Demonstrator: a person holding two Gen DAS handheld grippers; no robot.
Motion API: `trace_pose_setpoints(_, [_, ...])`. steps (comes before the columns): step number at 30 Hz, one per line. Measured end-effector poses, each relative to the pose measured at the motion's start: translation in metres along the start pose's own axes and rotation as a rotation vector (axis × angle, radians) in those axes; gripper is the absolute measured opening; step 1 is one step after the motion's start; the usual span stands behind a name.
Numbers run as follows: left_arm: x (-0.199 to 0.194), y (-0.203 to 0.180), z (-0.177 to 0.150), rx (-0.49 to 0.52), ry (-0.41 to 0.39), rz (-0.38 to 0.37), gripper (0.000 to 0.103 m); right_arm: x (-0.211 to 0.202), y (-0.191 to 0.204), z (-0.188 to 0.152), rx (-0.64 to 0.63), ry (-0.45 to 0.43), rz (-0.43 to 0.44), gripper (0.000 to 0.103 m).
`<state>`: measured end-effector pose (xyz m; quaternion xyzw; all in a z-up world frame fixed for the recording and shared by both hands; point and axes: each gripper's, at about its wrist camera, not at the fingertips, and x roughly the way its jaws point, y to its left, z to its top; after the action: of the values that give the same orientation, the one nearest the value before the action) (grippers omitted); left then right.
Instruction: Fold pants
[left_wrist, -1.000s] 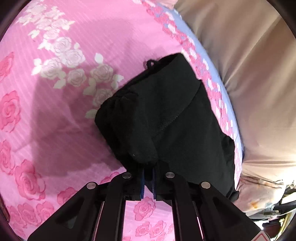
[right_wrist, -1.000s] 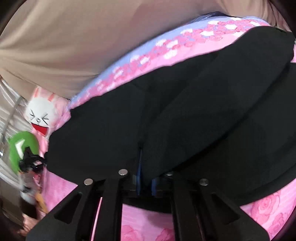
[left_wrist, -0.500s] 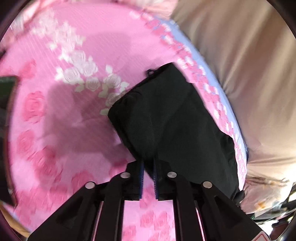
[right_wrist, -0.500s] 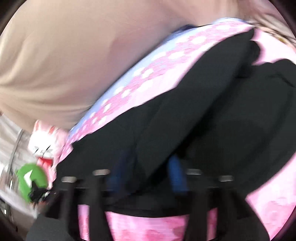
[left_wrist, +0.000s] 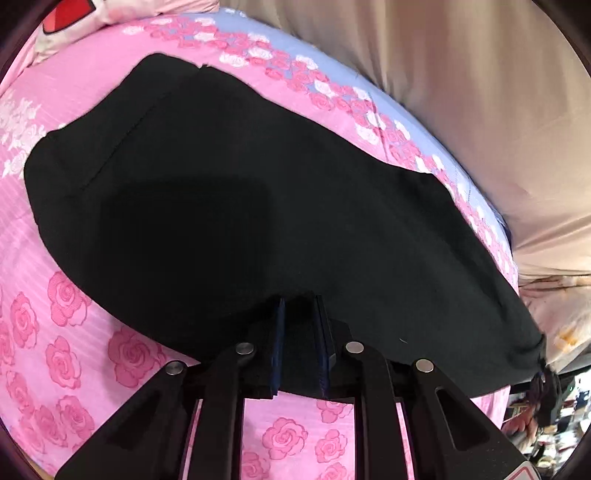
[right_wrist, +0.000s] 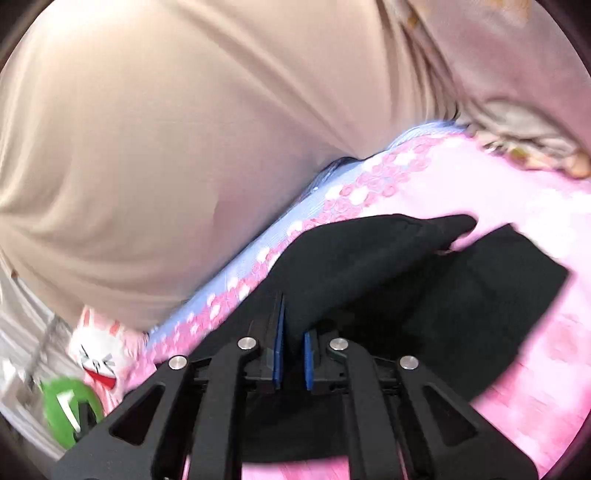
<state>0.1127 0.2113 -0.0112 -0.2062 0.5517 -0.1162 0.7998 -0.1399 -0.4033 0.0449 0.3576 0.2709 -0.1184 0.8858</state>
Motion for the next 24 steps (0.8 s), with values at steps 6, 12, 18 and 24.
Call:
trace_pose_setpoints(6, [-0.002,0.014,0.004,-0.062,0.035,-0.074,0.016,0.010,-0.044,-0.020,0.057,0.141,-0.085,0.039])
trace_pose_setpoints(12, [-0.003,0.013,-0.002,-0.051,0.017,-0.074,0.015,0.009,-0.066,0.021,0.135,0.071,-0.091,0.045])
trace_pose_setpoints(18, [-0.004,0.011,-0.005,-0.043,0.011,-0.045,0.014,-0.065,-0.056,0.059,0.014,-0.252,0.047,0.010])
trace_pose_setpoints(24, [-0.003,0.007,-0.007,-0.022,-0.004,-0.026,0.014,-0.020,-0.120,0.022,0.088,0.069,-0.193,0.011])
